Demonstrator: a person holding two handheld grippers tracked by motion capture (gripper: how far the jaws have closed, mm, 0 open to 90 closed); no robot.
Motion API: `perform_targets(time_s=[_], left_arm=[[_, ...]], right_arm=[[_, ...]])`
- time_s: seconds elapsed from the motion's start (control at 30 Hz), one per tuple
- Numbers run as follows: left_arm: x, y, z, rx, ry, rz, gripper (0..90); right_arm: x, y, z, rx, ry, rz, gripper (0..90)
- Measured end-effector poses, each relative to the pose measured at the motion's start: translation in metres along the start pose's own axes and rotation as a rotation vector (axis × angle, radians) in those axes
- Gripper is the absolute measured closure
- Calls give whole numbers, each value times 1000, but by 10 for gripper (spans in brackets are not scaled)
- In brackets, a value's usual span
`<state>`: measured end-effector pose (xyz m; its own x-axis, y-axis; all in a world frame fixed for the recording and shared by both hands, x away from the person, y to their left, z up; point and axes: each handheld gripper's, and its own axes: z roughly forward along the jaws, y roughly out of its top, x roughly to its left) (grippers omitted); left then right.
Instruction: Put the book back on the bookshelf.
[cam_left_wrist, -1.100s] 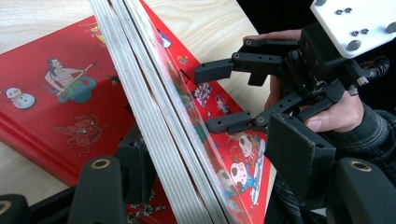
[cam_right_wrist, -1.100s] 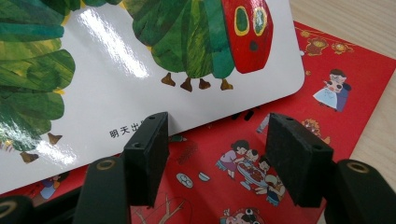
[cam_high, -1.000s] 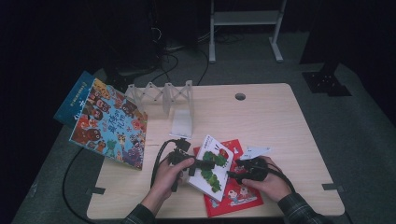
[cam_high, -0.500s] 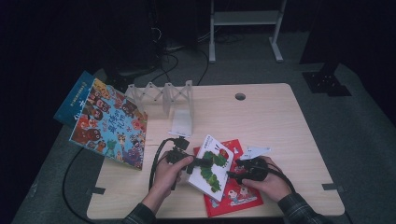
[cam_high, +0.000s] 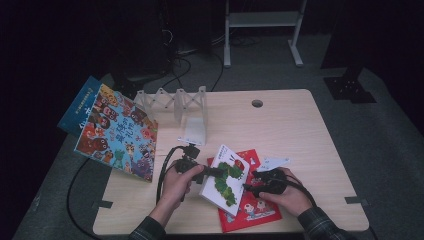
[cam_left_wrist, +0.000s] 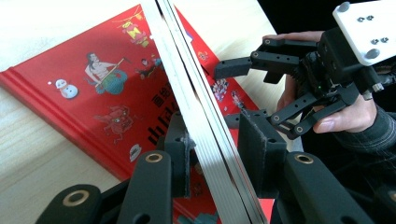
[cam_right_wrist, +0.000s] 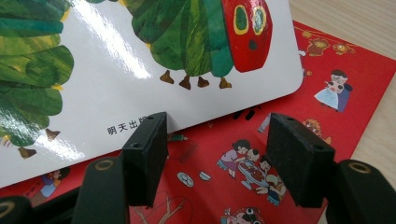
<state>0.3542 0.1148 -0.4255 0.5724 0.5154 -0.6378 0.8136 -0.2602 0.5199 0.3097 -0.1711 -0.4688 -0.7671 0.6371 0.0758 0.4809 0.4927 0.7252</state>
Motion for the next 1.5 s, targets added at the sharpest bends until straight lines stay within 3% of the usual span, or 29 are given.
perform_targets(time_s=[0.13,0.3,0.7,0.9,1.1,1.3,1.5], left_arm=[[1,1,-1,10,0,-23,674],[2,4,-6,3,-23,-54,716],[4,10,-28,-18,-7,-71,759],[4,11,-39,-15,49,-51,767],[8,12,-49,-33,70,-58,767],[14,12,-62,-66,102,-61,767],[20,13,-75,-90,148,-67,767]], right_arm=[[-3,0,-3,4,-3,8,377],[-14,-1,-13,-33,-25,49,377],[-49,-10,-33,-77,-112,132,374],[-68,-18,-38,-76,-166,177,371],[-85,-26,-39,-68,-220,213,368],[-94,-32,-36,-43,-269,214,366],[-99,-36,-33,-21,-288,226,365]])
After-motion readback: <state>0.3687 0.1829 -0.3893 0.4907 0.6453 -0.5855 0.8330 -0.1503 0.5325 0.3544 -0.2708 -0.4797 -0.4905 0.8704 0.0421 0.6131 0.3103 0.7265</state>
